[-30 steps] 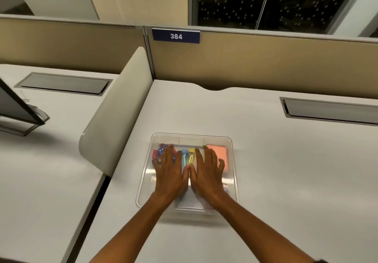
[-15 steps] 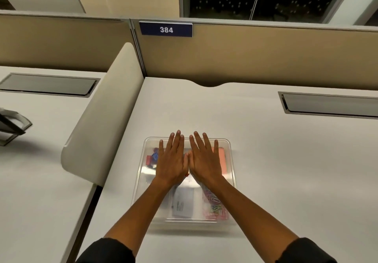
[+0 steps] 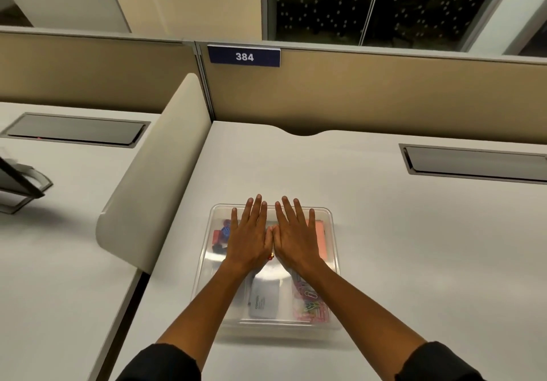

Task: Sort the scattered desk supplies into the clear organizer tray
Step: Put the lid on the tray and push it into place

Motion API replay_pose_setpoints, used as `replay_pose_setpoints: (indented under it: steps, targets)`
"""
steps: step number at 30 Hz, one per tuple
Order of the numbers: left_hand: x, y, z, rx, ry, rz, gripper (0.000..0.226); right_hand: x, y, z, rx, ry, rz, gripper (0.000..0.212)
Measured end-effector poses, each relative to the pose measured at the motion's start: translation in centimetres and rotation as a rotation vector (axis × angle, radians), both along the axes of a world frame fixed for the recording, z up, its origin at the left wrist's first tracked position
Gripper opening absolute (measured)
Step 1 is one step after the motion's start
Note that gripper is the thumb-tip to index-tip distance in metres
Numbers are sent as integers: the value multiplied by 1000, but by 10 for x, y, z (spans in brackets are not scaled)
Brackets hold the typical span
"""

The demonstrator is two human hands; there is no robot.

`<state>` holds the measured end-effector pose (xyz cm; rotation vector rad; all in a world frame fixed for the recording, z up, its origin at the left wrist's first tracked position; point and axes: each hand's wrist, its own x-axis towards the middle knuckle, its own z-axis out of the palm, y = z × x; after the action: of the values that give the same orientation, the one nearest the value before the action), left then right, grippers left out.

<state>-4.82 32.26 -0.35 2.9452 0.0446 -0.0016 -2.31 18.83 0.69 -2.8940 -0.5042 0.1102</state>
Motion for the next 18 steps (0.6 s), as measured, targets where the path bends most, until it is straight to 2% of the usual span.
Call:
replay_pose_setpoints:
  steps: [3, 6, 11, 14, 18]
  targets:
    - [-7, 5, 9, -37, -40, 39, 75, -8, -7, 3, 13, 0, -105, 77]
    - [-33, 17, 17, -96, -84, 178, 78, -26, -26, 5, 42, -3, -221, 82]
    - [-88, 43, 9, -148, -46, 388, 80, -57, -57, 4, 25, 11, -232, 91]
    - [-100, 46, 2, -107, -8, 394, 81, -65, -62, 0, 21, -4, -215, 98]
    - [-102, 45, 4, -103, -18, 363, 78, -69, -62, -3, 19, -1, -204, 92]
